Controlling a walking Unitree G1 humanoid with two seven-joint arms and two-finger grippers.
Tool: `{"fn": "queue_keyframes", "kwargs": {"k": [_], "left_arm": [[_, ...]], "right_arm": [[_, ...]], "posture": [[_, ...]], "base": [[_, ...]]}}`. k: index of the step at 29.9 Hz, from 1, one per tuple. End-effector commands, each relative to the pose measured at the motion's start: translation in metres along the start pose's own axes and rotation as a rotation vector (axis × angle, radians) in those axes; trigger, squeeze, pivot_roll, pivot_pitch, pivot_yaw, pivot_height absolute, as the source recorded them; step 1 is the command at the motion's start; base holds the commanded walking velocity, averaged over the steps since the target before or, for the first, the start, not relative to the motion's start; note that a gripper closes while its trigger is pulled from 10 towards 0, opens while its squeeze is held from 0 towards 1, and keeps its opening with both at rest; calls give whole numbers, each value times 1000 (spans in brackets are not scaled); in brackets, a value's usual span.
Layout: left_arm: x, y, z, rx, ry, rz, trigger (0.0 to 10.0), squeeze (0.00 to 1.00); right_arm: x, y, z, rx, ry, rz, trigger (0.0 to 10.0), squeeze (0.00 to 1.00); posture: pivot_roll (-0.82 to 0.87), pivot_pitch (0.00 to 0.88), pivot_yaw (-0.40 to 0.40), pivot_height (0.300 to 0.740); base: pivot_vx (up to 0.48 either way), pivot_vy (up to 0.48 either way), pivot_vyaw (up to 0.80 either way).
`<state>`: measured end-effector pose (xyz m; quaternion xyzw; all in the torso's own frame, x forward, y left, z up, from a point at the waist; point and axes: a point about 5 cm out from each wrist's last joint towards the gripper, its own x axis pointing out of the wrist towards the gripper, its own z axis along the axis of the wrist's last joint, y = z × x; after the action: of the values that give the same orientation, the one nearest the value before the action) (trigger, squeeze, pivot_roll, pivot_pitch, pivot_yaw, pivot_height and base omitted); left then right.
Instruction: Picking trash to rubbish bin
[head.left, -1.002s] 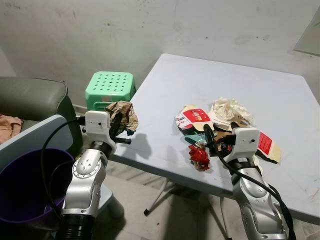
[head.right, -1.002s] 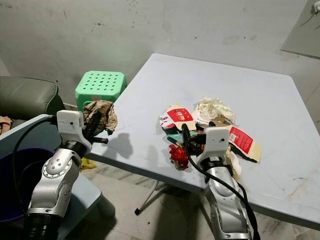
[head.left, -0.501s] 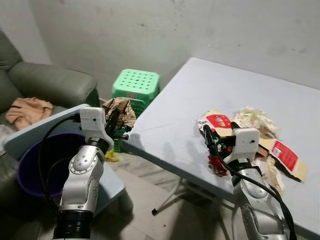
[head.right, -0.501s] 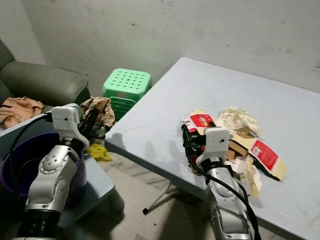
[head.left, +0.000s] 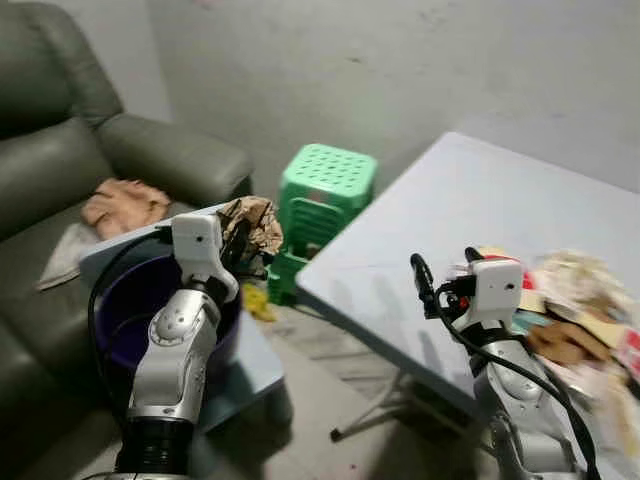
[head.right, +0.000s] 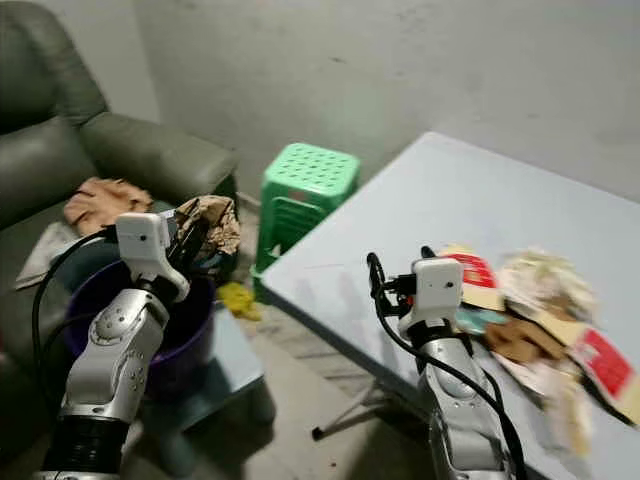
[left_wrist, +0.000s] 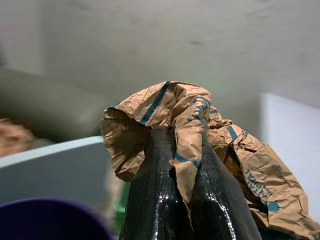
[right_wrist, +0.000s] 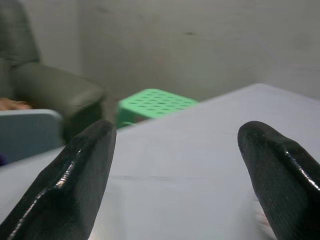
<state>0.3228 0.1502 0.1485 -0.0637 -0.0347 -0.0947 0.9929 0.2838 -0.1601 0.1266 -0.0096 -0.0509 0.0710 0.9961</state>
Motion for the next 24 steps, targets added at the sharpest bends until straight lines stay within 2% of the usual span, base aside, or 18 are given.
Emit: {"fn": "queue_keyframes", "kwargs": {"k": [1,6,10,15,18,20,24], "left_arm": [[1,1,2,-4,-2,10,10000,0],[-1,-1,-1,6,17,5,10000,0],[1,1,-6,16,63,46,10000,0],[1,1,-6,16,61,42,10000,0],[0,1,-7,28,71,46,10000,0],[-1,1,-8,20,69,48,10000,0],[-3,2,-10,6,69,63,10000,0]], "right_arm": [[1,2,-1,-4,6,18,10000,0],[1,2,0,-10,8,31,10000,0],[2,3,0,-11,11,37,10000,0],[2,4,-1,-3,15,47,10000,0],[1,6,0,11,6,62,10000,0],[1,5,0,64,4,57,10000,0],[-2,12,-1,58,16,133,10000,0]], "posture": [[0,0,-73,740],[0,0,-76,740],[2,0,-80,740],[5,0,-83,740],[7,0,-84,740],[8,0,-85,740],[11,0,-90,740]], "base": [[0,285,800],[0,57,800],[0,0,800],[0,0,800],[0,0,529],[0,0,0],[0,0,0]]}}
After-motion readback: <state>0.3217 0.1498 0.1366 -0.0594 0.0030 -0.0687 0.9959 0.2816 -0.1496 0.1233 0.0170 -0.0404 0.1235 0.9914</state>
